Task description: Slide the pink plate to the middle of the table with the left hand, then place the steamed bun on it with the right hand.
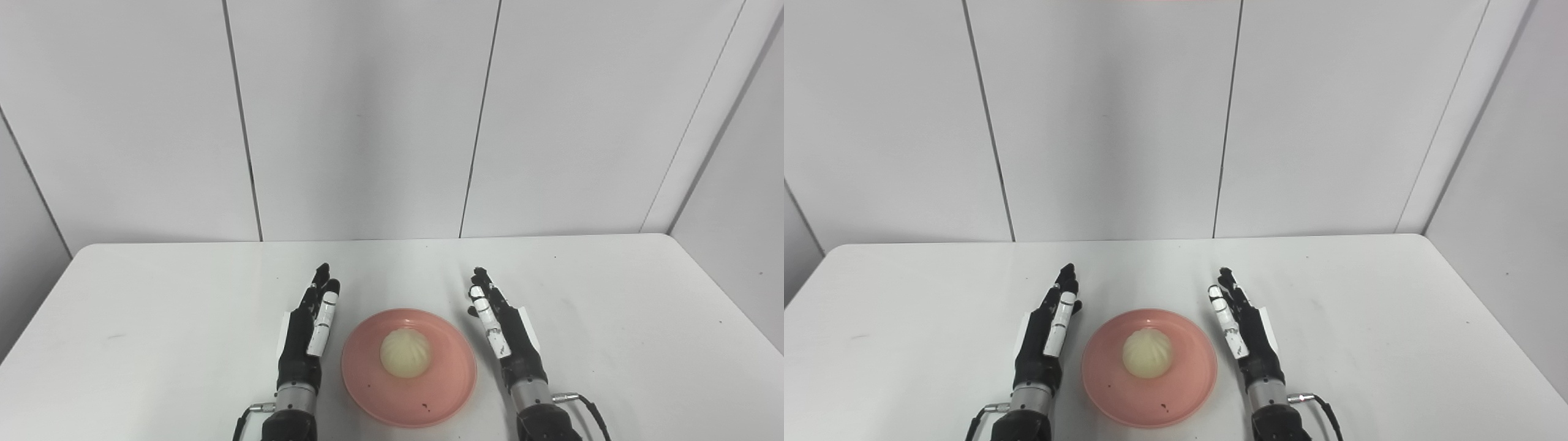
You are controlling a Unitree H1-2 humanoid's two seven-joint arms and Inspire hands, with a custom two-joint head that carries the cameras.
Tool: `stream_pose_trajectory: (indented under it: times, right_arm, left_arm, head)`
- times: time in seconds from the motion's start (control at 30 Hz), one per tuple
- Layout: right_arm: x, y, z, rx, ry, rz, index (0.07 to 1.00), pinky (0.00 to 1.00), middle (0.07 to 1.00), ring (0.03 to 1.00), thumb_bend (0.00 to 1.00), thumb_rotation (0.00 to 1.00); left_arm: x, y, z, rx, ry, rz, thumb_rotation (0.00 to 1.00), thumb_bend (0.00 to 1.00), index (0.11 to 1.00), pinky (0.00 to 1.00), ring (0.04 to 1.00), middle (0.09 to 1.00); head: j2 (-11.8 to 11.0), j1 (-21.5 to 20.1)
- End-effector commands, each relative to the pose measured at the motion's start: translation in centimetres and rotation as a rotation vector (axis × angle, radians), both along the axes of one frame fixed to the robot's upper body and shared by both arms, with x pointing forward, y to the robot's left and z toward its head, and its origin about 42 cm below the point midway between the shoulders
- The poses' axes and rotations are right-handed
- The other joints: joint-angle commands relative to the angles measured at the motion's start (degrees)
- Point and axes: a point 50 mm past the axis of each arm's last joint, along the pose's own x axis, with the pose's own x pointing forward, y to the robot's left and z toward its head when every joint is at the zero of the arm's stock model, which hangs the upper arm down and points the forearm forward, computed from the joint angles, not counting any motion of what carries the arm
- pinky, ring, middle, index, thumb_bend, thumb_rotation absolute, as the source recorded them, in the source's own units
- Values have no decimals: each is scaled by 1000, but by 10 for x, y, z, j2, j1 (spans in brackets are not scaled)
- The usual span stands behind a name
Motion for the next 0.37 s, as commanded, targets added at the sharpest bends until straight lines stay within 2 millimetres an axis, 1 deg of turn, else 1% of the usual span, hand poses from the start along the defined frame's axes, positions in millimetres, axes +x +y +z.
stream_pose_trajectory:
  times: [0.0,0.17,0.33]
  right_arm:
    - [4,3,11,-6,-18,18,926,868,936,899,660,1000]
    - [2,2,10,0,-22,17,926,862,929,897,657,1000]
    - [1,2,10,9,-31,18,930,837,919,883,662,1000]
  left_arm:
    - [1,-3,6,-8,-39,-27,859,598,892,897,949,959]
    - [1,-4,6,-21,-37,-38,853,598,896,911,949,956]
    - [0,-4,6,-17,-37,-39,860,584,896,894,940,952]
  head:
    - [1,0]
    - [1,1]
    - [1,1]
